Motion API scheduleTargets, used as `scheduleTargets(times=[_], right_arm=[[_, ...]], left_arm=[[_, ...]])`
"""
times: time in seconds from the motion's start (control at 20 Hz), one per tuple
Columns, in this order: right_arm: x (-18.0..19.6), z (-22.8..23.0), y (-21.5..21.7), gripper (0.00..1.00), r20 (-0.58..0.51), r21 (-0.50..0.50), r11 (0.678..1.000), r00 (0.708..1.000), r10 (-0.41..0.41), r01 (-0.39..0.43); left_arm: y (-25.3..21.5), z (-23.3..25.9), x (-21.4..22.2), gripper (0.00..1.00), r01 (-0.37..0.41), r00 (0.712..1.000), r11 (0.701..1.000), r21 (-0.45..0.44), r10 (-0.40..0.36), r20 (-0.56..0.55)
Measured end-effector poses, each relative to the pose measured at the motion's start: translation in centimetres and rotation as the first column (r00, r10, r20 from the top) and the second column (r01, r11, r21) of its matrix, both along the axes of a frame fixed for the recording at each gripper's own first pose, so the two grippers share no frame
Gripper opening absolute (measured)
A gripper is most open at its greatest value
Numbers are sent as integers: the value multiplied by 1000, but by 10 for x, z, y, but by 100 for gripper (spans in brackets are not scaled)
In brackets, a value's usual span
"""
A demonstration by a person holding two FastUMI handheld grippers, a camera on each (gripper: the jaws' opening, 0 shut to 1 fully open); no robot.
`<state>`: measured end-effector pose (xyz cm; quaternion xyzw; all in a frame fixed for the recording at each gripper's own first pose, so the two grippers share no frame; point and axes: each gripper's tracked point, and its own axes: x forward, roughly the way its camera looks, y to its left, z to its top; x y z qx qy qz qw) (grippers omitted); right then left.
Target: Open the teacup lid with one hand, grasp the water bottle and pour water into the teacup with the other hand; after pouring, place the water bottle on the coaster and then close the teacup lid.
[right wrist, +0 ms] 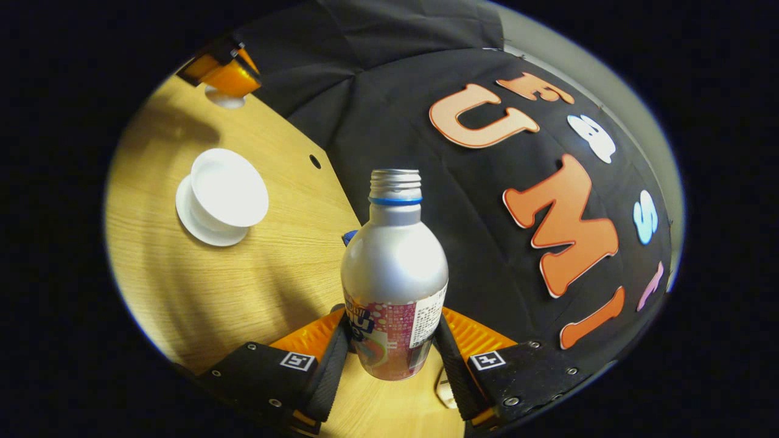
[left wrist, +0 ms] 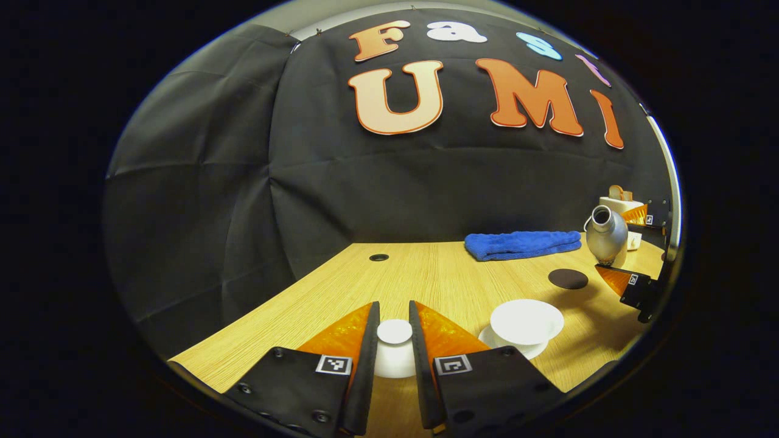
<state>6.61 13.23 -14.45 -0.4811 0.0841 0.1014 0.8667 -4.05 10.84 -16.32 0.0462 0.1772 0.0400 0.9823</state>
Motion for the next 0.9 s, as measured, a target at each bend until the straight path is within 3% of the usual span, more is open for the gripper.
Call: scheduleTargets(times=[0.1, 0.15, 0.35, 0.55, 0.75, 0.8, 0.9], right_arm=[[4, 7, 3, 77, 48, -114, 993, 998, 28, -22], [5, 10, 7, 77, 64, -159, 987, 997, 45, -35], [11, 15, 13, 77, 117, -319, 944, 986, 122, -79], [13, 21, 17, 77, 163, -485, 870, 967, 194, -93], [14, 29, 24, 77, 188, -578, 809, 947, 260, -107], [13, 32, 26, 77, 197, -602, 791, 939, 281, -111], [13, 37, 31, 77, 209, -644, 756, 923, 322, -118]], left_arm=[[7, -4, 0, 40, -11, 1000, 1000, 2, 11, -6], [10, -3, -1, 36, -14, 1000, 1000, 0, 14, -8], [21, -3, -3, 36, -21, 1000, 1000, -5, 21, -8], [29, -5, -6, 36, -23, 1000, 1000, -4, 23, -12], [34, -5, -8, 35, -23, 1000, 1000, -6, 23, -15], [35, -5, -7, 31, -23, 1000, 1000, -8, 23, -17], [38, -5, -7, 36, -24, 1000, 1000, -10, 24, -16]])
